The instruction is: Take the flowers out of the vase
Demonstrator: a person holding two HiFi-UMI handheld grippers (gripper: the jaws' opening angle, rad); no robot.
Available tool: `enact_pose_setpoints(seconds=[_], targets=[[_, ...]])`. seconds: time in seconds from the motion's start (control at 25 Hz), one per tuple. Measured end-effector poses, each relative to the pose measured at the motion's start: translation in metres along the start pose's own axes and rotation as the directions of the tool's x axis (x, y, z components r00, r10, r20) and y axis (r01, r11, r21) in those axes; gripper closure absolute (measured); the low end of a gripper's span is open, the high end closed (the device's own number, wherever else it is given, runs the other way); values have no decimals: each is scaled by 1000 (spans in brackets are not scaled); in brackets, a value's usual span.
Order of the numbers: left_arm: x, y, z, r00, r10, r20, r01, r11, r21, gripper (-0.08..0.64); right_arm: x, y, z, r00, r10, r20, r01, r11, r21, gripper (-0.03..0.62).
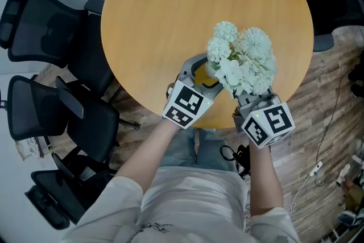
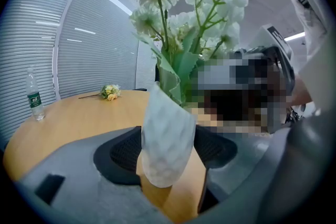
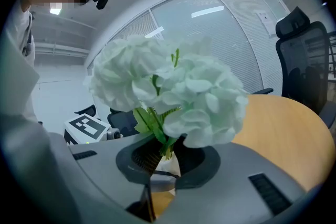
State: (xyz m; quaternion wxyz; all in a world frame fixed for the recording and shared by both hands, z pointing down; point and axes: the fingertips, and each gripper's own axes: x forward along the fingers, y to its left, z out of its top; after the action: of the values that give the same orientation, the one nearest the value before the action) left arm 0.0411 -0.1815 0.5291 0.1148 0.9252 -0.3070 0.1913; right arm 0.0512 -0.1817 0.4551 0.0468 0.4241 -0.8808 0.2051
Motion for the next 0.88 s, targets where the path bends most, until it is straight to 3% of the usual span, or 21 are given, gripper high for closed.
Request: enact_pose_setpoints(seconds=[0.88], targets=[[7, -1, 0, 1000, -2, -17, 1, 1000, -10, 244, -24, -11, 30, 998, -36, 43, 34, 999, 42, 541]])
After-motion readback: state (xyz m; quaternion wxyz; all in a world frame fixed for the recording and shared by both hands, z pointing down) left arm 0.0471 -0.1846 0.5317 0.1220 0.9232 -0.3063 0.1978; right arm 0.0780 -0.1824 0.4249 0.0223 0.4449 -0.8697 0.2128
